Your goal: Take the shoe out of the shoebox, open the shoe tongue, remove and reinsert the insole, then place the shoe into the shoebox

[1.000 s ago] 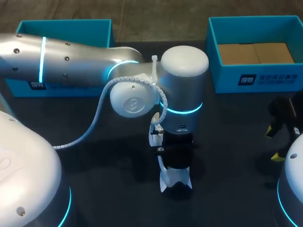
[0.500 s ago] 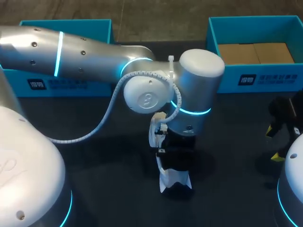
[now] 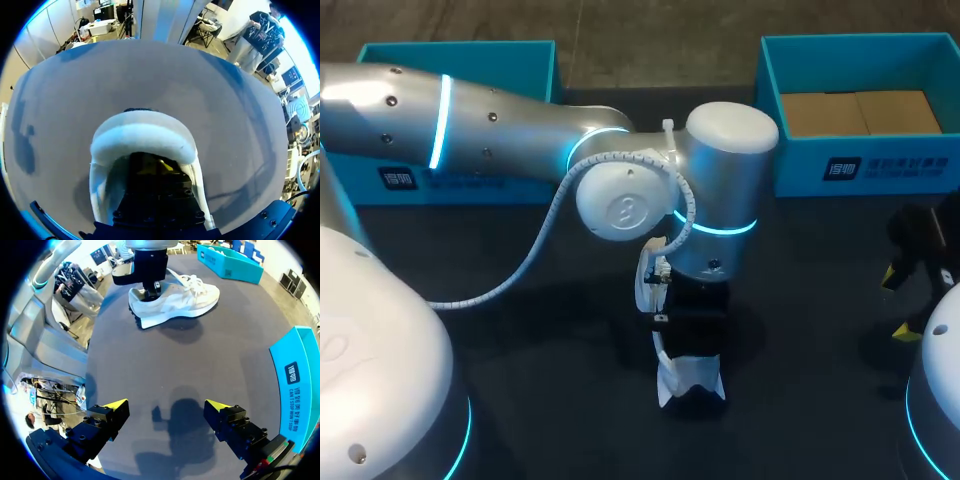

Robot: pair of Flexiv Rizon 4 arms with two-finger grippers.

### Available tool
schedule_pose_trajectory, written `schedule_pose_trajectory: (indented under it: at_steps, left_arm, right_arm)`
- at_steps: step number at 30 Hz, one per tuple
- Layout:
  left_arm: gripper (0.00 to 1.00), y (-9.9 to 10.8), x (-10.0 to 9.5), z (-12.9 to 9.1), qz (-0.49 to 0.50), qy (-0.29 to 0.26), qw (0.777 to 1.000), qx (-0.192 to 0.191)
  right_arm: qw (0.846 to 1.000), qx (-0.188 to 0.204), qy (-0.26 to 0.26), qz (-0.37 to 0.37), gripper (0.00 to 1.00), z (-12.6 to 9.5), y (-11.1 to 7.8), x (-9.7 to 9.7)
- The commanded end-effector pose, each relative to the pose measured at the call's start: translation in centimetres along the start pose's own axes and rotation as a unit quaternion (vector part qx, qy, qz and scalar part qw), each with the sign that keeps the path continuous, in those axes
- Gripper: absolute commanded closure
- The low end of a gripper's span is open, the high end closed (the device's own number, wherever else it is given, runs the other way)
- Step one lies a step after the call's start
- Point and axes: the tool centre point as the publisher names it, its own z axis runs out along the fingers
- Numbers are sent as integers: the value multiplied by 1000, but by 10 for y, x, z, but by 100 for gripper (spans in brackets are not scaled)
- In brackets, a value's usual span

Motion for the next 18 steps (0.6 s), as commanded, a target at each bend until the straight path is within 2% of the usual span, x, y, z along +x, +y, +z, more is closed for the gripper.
schedule_pose_trajectory:
  at_steps: [1,8,18]
  left_arm:
    - [100,-11,9,-24,7,-26,999,-30]
    - [100,-5,8,-51,4,-51,997,-59]
    - [100,9,11,-57,-6,-48,997,-68]
  right_arm:
    - [1000,1,-1,0,0,0,0,1]
    - [1000,1,-1,0,0,0,0,1]
    - [1000,1,-1,0,0,0,0,1]
